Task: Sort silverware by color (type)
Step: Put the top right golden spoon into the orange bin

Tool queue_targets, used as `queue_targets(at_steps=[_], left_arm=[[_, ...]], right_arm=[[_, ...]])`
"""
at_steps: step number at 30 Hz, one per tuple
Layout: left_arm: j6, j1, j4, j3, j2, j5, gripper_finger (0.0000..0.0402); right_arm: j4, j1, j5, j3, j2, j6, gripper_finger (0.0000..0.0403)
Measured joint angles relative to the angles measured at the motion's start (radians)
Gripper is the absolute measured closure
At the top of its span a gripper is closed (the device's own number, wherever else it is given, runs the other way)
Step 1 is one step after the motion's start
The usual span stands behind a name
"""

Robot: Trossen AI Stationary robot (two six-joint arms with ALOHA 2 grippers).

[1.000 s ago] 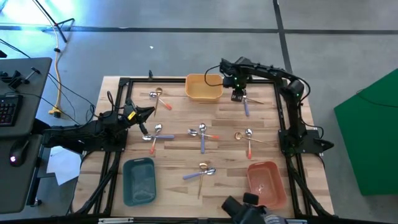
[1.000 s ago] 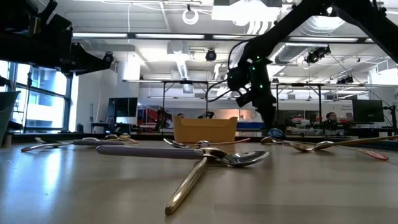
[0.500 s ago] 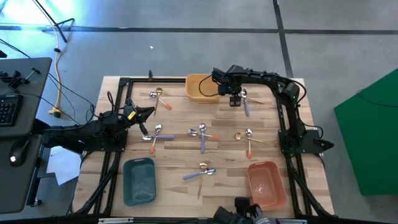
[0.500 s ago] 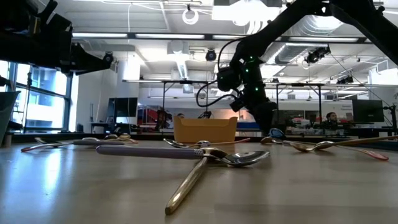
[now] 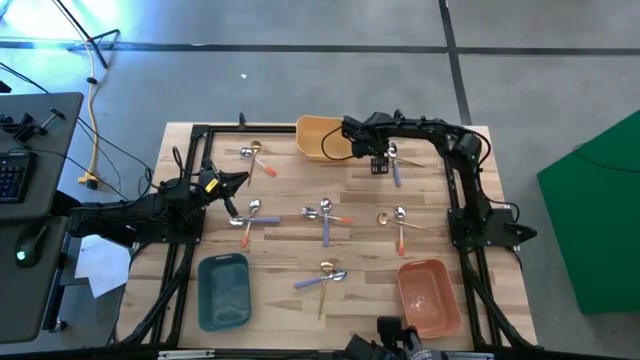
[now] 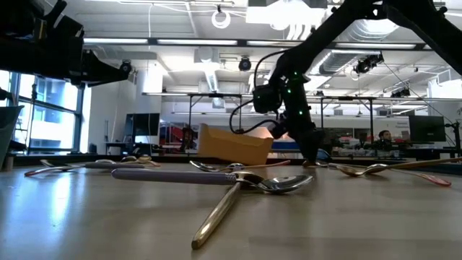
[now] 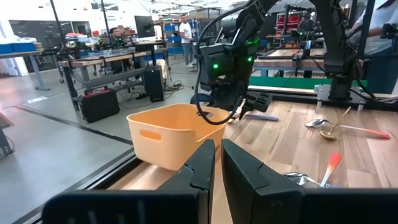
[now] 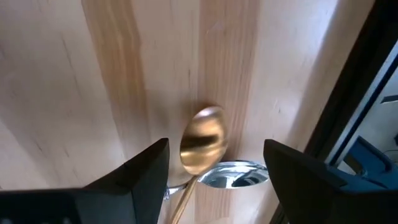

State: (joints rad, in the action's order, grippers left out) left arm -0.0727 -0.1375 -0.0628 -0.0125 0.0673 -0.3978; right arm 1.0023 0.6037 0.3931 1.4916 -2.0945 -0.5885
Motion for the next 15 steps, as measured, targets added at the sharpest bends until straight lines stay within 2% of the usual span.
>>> queue_targets(at_steps=[4,15], left_arm=[[0.000,0.000,-0.001,0.000,0.000,0.001,0.0381],[0.011,0.000,-0.001,0.000,0.000,0.002,0.0381]], right_arm=[[-0.005,0.000,0.004,-0.002,-0.001,-0.012,0.0187],[-0.017,0.005,0.035,-0.002,-0.001,-0.022,0.0303]])
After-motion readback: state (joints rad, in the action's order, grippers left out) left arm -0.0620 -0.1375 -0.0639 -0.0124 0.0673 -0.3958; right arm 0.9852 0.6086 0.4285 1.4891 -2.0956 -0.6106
